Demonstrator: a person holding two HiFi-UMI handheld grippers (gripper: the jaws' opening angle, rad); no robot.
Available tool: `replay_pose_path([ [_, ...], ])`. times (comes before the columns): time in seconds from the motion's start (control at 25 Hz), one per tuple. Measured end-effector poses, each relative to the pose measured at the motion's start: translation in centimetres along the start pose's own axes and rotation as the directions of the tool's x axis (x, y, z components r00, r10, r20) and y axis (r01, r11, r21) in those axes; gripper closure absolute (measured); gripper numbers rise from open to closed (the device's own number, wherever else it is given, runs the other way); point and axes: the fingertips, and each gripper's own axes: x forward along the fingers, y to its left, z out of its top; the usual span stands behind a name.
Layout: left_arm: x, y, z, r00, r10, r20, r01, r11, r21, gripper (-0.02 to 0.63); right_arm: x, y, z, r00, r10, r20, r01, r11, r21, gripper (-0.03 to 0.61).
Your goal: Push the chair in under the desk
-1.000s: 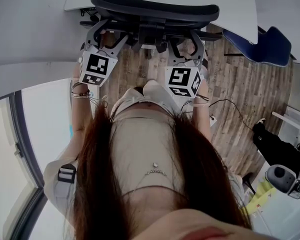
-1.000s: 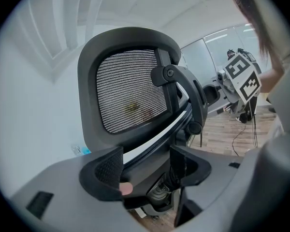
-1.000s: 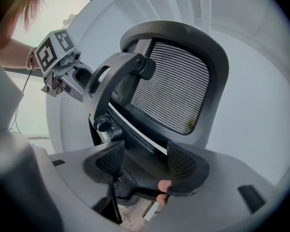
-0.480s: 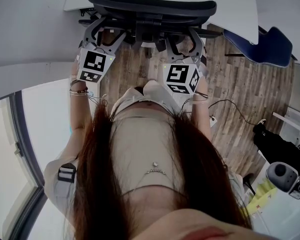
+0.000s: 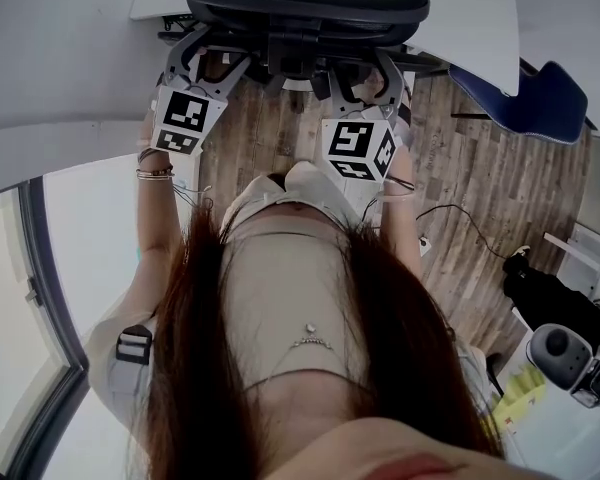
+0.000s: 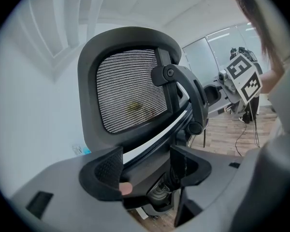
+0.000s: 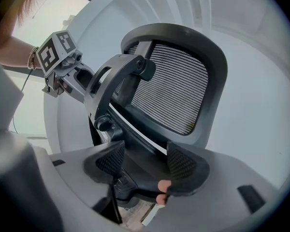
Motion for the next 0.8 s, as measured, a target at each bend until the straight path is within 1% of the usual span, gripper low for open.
replay_pose_path([
  [0.48, 1.0, 0.6, 0.2, 1.0, 0.018, 0.001, -0.018, 1.0, -0.009, 0.321, 1.1, -0.7, 0.1, 1.0, 0.01, 0.022, -0.01, 1.0, -0.012, 0.303],
  [0.8, 0.6, 1.2, 0.2, 1.0, 0.006, 0.01, -0.006, 1.0, -0.005, 0.321, 1.2, -0.3, 0.7, 1.0, -0.002, 0.007, 0.002, 1.0, -0.008, 0.302],
])
